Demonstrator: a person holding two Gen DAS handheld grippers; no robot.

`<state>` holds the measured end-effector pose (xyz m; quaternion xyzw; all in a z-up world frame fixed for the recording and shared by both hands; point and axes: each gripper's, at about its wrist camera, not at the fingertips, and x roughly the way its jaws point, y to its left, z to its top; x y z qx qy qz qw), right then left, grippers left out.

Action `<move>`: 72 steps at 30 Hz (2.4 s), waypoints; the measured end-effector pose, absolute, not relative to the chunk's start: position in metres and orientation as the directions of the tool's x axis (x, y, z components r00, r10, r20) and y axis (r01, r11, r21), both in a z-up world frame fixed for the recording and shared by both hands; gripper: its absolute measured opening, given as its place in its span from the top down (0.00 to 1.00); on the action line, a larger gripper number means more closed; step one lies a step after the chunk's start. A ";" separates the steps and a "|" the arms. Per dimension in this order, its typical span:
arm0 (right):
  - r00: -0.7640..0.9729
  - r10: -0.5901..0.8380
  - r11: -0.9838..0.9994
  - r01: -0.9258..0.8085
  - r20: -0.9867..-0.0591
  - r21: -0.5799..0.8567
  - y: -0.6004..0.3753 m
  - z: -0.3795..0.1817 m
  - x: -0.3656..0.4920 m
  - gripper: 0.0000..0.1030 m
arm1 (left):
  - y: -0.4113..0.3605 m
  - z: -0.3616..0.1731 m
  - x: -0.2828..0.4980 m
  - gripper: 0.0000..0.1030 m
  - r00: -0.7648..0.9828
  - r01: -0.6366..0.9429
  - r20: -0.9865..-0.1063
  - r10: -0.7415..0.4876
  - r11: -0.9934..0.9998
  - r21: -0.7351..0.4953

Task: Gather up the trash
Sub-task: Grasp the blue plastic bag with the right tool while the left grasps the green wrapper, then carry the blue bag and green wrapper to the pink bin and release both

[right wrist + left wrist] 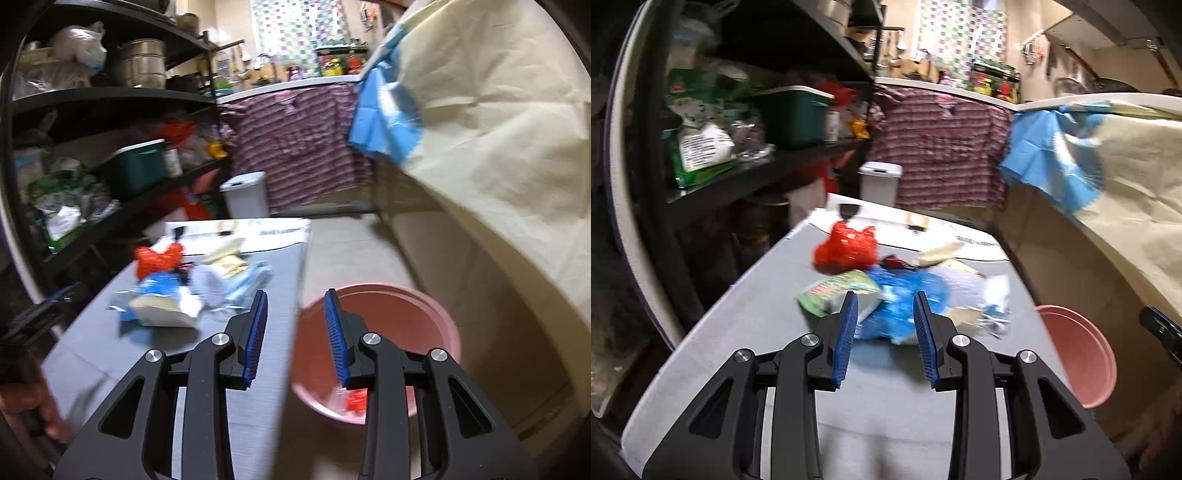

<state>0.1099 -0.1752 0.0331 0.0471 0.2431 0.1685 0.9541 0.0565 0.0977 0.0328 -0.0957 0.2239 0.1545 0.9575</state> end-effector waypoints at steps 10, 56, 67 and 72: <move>0.699 0.502 0.863 -0.439 -0.509 0.249 -0.067 0.034 0.142 0.70 | 0.147 0.011 0.083 0.70 0.822 -0.355 -0.519 0.236 0.924 -0.141; 0.587 0.477 0.861 -0.461 -0.653 0.215 0.006 0.064 0.185 0.98 | 0.164 0.007 0.081 1.00 0.776 -0.393 -0.600 0.195 0.894 -0.217; 0.639 0.443 0.890 -0.401 -0.629 0.219 -0.052 0.071 0.169 0.98 | 0.130 0.019 0.072 1.00 0.796 -0.320 -0.585 0.154 0.928 -0.191; 0.665 0.421 0.903 -0.369 -0.617 0.219 -0.082 0.071 0.163 0.98 | 0.114 0.020 0.071 1.00 0.804 -0.285 -0.579 0.137 0.943 -0.173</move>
